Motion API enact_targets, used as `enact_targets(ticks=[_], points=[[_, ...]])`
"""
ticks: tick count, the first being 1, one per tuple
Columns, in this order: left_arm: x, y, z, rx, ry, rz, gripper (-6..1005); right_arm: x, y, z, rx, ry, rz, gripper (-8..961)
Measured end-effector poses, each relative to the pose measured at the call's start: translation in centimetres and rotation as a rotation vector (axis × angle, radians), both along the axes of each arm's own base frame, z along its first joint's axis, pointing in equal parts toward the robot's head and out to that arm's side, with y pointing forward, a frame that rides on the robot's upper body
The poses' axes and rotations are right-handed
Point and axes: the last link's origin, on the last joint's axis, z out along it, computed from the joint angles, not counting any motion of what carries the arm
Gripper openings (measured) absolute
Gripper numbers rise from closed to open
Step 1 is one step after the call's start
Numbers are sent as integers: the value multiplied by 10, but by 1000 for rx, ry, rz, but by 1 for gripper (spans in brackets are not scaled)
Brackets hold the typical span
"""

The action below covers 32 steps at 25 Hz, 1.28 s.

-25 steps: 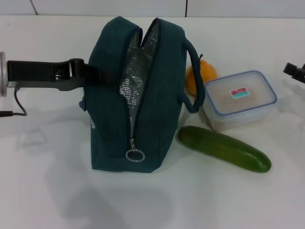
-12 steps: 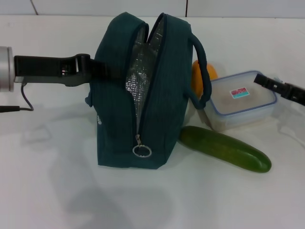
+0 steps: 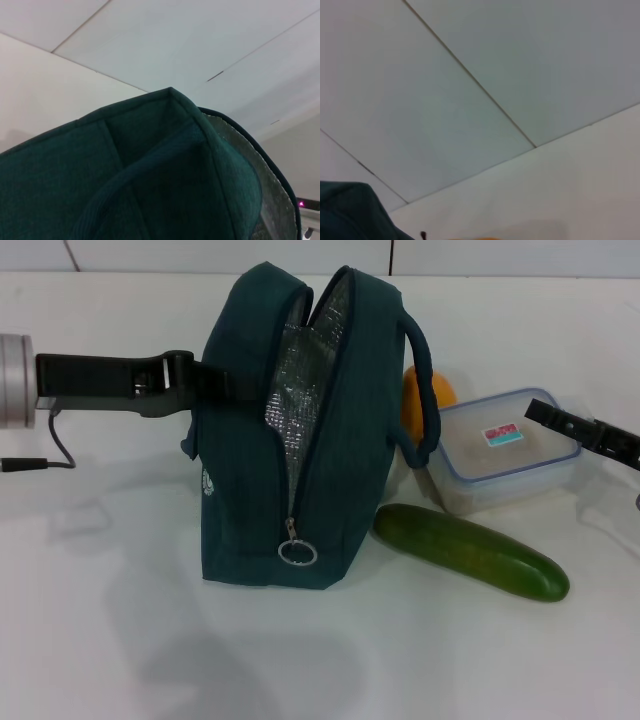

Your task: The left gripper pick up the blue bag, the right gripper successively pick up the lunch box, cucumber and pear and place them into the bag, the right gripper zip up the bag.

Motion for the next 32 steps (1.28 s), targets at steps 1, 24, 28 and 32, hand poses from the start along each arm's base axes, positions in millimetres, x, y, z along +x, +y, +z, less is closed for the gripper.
enact_targets(ticks=[1, 24, 28, 32], points=[[0, 0, 0, 0, -1, 2, 42, 0, -1, 0, 0, 9, 1, 840], [-3, 0, -3, -7, -10, 12, 43, -10, -12, 1, -36, 155, 7, 430], [-3, 0, -3, -6, -10, 12, 43, -12, -13, 0, -44, 179, 11, 360], [-4, -1, -4, -5, -9, 10, 43, -15, -15, -1, -54, 208, 9, 361]])
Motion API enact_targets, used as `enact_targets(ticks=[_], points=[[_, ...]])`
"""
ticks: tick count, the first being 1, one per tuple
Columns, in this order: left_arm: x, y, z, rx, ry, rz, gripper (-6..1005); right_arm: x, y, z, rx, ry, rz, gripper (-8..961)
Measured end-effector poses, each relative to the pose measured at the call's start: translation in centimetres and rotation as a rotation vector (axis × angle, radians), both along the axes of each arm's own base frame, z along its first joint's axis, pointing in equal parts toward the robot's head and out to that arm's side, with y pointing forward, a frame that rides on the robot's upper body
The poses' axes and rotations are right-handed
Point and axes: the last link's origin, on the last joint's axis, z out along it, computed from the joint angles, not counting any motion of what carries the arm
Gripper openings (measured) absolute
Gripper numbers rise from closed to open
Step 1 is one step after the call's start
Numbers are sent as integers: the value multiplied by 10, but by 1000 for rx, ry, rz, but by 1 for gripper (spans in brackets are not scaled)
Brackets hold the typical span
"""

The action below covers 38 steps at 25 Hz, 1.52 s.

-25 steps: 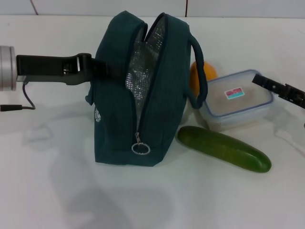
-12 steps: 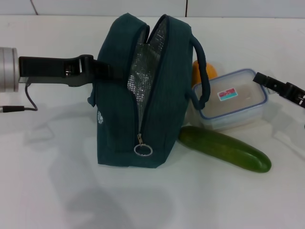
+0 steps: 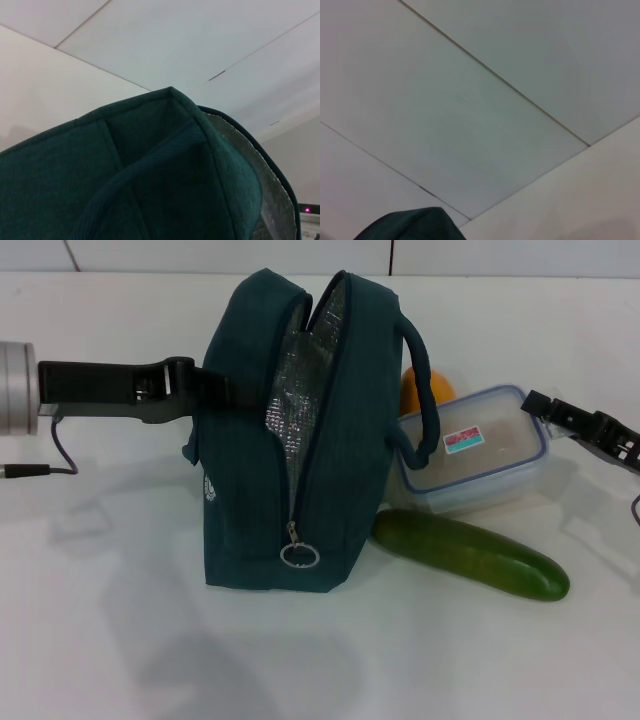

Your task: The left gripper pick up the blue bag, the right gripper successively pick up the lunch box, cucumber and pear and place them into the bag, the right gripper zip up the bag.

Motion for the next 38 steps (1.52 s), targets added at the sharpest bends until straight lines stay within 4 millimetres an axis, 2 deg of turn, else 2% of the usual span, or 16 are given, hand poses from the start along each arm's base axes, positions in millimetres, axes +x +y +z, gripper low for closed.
enact_targets(ticks=[2, 13, 20, 23, 26, 32, 38], points=[[0, 0, 0, 0, 0, 0, 42, 0, -1, -1, -6, 7, -1, 361], [-2, -1, -6, -18, -15, 5, 41, -1, -6, -6, -34, 33, -16, 227], [-2, -1, -6, -16, -12, -3, 41, -4, -7, -8, -41, 48, -7, 232], [-2, -1, -6, -17, -13, -4, 41, -5, -8, -8, -39, 67, -4, 182], [-2, -1, -6, -17, -13, -4, 41, -6, -9, -6, -20, 105, -21, 132], [-4, -2, -5, -12, -14, 1, 41, -5, -8, -1, 12, 153, -42, 96], [-4, -1, -4, -10, -13, 0, 41, -2, -11, 4, 36, 190, -56, 95]])
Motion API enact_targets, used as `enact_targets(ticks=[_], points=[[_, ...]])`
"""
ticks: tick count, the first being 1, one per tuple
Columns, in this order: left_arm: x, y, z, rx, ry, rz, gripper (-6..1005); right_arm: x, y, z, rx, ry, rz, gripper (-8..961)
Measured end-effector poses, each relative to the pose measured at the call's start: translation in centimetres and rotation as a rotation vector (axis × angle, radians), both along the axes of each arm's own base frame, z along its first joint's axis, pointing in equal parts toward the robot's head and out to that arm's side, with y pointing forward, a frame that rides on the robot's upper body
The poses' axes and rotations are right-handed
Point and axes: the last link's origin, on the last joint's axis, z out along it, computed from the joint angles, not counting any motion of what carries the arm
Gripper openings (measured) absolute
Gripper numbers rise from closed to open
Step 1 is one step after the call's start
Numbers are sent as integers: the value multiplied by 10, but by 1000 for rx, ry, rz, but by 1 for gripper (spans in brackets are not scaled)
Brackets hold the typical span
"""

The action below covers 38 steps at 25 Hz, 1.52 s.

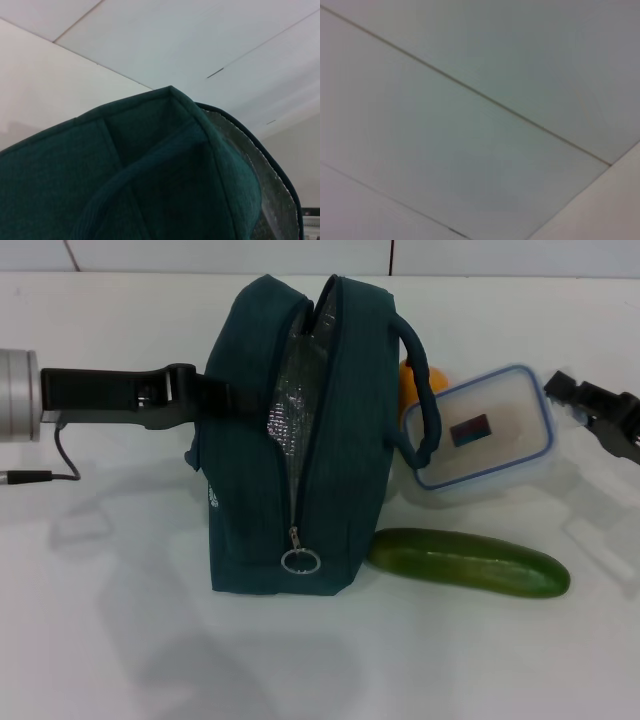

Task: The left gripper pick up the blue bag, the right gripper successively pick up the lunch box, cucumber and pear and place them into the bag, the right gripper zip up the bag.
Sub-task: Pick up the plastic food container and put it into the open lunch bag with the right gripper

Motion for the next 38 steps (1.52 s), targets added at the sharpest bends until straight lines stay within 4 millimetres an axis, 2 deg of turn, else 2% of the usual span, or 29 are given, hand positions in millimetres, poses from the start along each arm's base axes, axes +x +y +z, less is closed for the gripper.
enact_targets(ticks=[23, 38], points=[[-3, -4, 0, 1, -14, 5, 41, 18, -26, 18, 54, 150, -71, 95], [-2, -4, 3, 13, -25, -10, 41, 24, -35, 22, 53, 276, -140, 96]])
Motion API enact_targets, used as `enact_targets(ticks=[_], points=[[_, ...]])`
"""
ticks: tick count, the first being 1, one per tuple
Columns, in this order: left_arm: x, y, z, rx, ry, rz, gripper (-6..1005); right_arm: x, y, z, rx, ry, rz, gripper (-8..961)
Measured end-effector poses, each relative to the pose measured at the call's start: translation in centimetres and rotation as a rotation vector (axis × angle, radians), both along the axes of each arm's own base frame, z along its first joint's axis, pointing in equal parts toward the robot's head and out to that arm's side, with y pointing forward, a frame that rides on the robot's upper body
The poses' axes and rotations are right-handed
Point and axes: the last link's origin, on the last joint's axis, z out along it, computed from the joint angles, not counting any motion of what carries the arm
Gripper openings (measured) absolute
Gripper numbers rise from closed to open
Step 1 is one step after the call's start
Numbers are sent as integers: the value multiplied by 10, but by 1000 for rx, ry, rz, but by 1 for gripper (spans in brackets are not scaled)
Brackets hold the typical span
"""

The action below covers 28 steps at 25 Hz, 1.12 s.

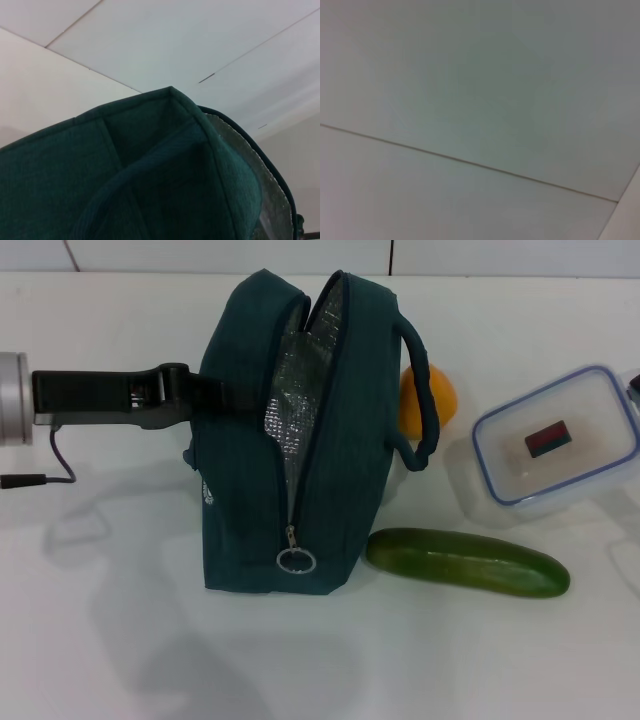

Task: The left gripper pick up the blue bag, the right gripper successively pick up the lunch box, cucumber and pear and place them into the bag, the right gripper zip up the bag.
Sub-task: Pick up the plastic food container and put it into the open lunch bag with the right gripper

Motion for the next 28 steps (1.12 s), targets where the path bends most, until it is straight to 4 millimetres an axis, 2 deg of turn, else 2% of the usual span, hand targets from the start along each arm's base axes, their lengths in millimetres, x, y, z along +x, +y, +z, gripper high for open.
enact_targets(ticks=[13, 28], points=[[-3, 0, -2, 7, 4, -26, 41, -1, -6, 1, -5, 134, -38, 95], [-4, -1, -7, 12, 6, -58, 41, -5, -7, -2, -16, 206, -50, 96]])
